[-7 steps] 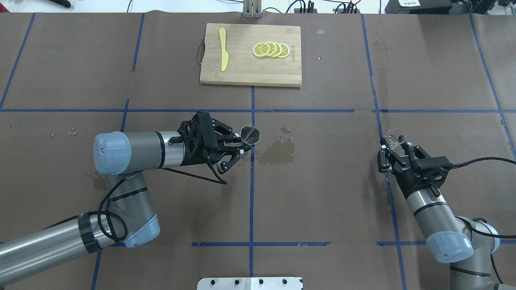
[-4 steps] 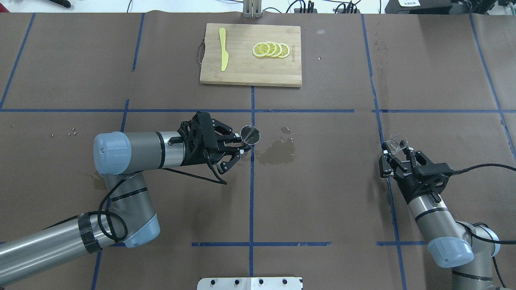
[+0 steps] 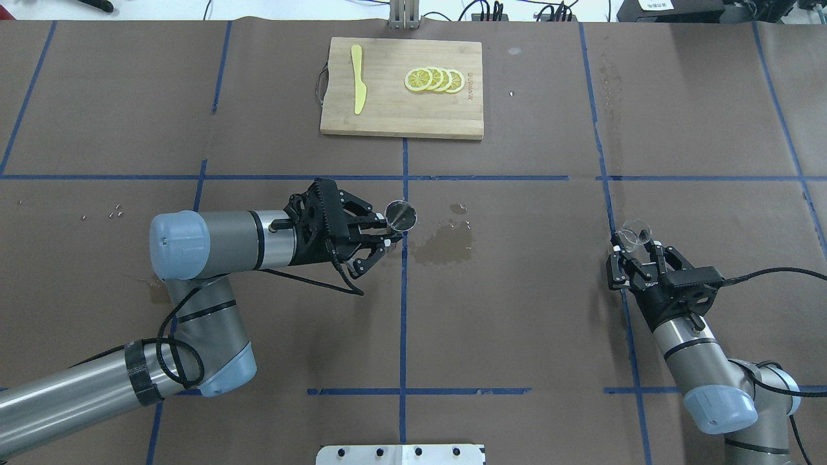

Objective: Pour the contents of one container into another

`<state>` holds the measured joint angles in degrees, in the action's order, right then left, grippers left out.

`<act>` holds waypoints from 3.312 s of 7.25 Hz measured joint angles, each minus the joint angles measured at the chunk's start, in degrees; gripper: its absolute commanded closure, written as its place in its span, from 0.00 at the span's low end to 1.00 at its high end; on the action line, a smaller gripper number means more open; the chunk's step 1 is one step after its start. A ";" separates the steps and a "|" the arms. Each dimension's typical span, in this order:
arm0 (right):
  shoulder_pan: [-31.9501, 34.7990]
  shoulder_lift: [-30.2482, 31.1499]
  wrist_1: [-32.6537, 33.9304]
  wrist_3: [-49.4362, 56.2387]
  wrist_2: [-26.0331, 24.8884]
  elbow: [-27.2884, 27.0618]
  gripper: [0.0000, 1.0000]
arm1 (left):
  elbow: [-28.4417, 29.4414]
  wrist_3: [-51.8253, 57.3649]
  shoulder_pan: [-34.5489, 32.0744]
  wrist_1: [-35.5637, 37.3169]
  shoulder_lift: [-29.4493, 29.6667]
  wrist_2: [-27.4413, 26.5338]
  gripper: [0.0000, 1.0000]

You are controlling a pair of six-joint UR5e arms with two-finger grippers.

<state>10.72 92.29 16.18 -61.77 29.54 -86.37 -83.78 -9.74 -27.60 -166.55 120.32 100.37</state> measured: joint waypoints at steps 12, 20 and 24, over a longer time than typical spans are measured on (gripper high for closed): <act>0.10 0.09 0.26 1.29 0.25 -3.52 1.00 | -4.86 -0.11 -2.54 -0.46 -4.52 0.55 1.00; 0.09 0.09 0.20 1.24 0.26 -3.63 1.00 | -13.43 -3.37 -12.84 -12.92 -30.05 3.12 1.00; 0.15 0.09 0.17 1.30 0.25 -3.71 1.00 | -12.75 -16.01 -13.25 -26.04 -39.27 -9.09 1.00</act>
<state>10.86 92.37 16.35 -60.47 29.80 -90.07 -96.54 -25.76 -40.85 -192.59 81.05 91.28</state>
